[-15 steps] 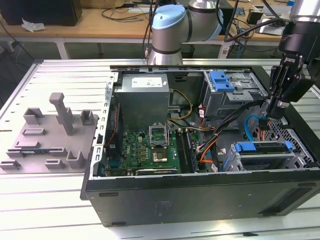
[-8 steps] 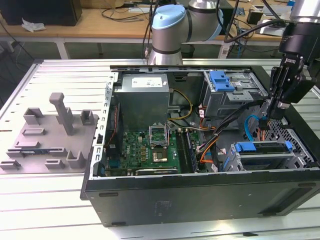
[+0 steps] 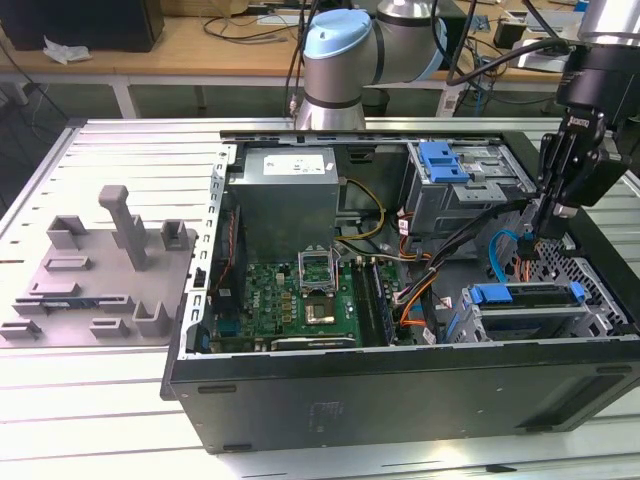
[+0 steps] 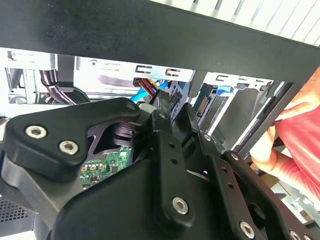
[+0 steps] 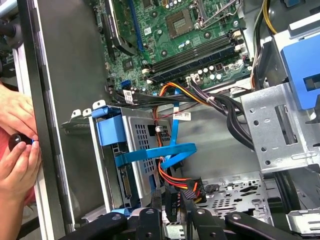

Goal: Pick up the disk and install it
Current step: 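Insert the first disk wire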

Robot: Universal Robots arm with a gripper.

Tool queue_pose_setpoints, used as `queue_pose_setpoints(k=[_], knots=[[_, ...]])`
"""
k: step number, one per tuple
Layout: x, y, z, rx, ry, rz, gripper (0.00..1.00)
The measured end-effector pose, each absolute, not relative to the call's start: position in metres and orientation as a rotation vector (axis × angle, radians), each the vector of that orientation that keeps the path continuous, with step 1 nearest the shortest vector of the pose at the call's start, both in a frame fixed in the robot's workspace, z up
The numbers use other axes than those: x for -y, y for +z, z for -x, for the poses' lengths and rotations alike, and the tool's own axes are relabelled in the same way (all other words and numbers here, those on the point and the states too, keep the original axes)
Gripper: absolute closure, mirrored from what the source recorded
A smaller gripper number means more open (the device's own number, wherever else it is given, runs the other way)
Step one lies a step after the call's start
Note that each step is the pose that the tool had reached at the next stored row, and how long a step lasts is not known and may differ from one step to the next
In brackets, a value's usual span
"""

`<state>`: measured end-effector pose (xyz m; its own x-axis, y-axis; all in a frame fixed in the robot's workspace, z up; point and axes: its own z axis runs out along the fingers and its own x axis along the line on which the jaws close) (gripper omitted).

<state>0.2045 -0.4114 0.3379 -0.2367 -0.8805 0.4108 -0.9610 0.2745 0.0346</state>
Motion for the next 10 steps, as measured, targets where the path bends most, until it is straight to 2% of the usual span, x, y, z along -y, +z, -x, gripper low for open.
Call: queue_pose_setpoints(k=[10], knots=[[0.4114,0.3377,-0.2044,2.205,0.319,-1.668,0.71]])
